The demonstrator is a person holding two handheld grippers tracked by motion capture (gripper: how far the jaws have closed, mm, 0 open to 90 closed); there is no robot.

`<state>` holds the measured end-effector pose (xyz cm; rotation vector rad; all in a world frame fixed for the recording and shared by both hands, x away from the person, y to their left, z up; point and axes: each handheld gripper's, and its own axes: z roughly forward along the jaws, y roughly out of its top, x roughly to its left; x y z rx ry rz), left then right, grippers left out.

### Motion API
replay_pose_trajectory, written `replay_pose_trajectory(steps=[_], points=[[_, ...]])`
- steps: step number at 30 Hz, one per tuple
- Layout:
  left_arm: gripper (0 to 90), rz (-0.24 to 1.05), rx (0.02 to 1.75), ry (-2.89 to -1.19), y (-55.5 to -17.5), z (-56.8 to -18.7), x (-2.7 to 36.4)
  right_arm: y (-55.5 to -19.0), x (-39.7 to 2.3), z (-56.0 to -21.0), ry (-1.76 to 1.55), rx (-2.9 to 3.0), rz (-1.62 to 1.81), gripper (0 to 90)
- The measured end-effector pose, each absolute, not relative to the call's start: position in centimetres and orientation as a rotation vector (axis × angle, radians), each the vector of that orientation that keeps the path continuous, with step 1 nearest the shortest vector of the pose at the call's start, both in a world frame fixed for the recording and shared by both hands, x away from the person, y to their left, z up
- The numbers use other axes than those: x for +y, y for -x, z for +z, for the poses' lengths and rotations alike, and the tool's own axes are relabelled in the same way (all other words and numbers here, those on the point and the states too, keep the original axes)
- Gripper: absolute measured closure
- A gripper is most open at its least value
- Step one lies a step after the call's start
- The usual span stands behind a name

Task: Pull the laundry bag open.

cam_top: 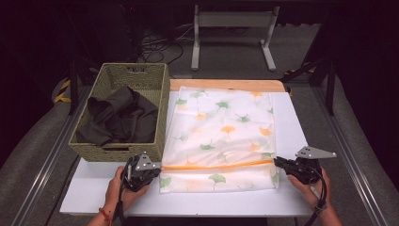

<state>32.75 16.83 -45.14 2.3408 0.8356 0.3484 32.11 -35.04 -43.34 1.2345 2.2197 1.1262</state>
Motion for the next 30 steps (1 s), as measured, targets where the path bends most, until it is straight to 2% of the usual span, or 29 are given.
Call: replay_pose_trajectory(steps=[9, 10, 13, 18, 20, 22, 23, 25, 29, 30], points=[[90.0, 0.362, 0.85, -2.328, -32.9, -45.3, 17.6, -32.4, -34.5, -43.6, -1.222, 2.241, 1.1, 85.4], [90.0, 0.393, 0.897, -2.327, -33.2, -45.5, 18.4, -32.4, -34.5, -43.6, -1.225, 2.228, 1.061, 85.4], [90.0, 0.349, 0.951, -2.259, -33.4, -45.7, 20.0, -32.6, -35.3, -43.8, -1.276, 2.206, 1.1, 85.4], [90.0, 0.378, 0.897, -2.247, -32.8, -45.5, 19.8, -32.6, -34.7, -43.6, -1.237, 2.227, 1.078, 84.9], [90.0, 0.385, 0.862, -2.235, -32.5, -45.4, 19.7, -32.6, -34.6, -43.9, -1.237, 2.252, 1.076, 82.2], [90.0, 0.357, 0.842, -2.205, -32.2, -45.3, 19.6, -32.4, -34.7, -44.1, -1.245, 2.241, 1.044, 75.4], [88.3, 0.359, 0.839, -2.198, -32.1, -45.3, 19.6, -32.3, -34.9, -44.1, -1.249, 2.236, 1.035, 70.6], [77.6, 0.333, 0.811, -2.184, -32.0, -45.2, 19.5, -32.2, -35.2, -44.1, -1.272, 2.224, 1.009, 58.3], [64.0, 0.31, 0.776, -2.185, -31.8, -45.4, 18.8, -32.0, -35.5, -43.8, -1.288, 2.178, 0.973, 49.3], [58.1, 0.31, 0.784, -2.189, -31.7, -45.4, 18.6, -32.0, -35.4, -43.5, -1.276, 2.164, 0.974, 49.3]])
